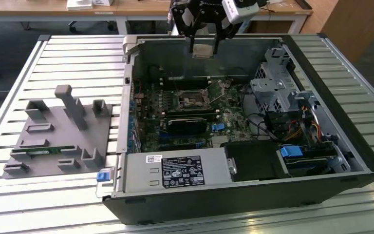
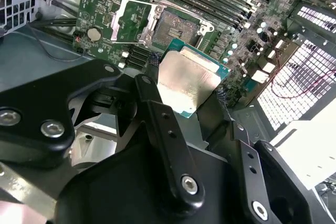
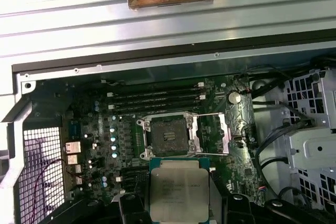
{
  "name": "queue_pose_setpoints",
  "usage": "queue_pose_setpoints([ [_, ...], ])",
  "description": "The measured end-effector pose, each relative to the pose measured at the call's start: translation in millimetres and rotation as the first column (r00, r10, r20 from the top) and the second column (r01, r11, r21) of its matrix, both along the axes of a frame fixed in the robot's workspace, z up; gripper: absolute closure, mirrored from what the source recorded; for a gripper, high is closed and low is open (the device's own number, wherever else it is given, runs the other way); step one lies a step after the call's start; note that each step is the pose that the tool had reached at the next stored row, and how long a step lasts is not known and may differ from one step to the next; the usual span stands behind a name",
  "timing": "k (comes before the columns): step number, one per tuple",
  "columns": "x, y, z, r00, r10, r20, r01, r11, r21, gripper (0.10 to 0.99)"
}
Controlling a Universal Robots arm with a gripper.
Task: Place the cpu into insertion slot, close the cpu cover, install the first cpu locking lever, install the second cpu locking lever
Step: 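Place the cpu into insertion slot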
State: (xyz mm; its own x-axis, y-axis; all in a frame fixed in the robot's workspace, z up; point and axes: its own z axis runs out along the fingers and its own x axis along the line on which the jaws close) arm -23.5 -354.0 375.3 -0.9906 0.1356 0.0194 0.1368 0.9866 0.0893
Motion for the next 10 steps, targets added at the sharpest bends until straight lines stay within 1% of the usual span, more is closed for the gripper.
queue_pose_setpoints([
  [10, -0.1, 0.0, 0.0, 0.9996, -0.029, 0.0, 0.029, 0.9996, 0.0, 0.545],
])
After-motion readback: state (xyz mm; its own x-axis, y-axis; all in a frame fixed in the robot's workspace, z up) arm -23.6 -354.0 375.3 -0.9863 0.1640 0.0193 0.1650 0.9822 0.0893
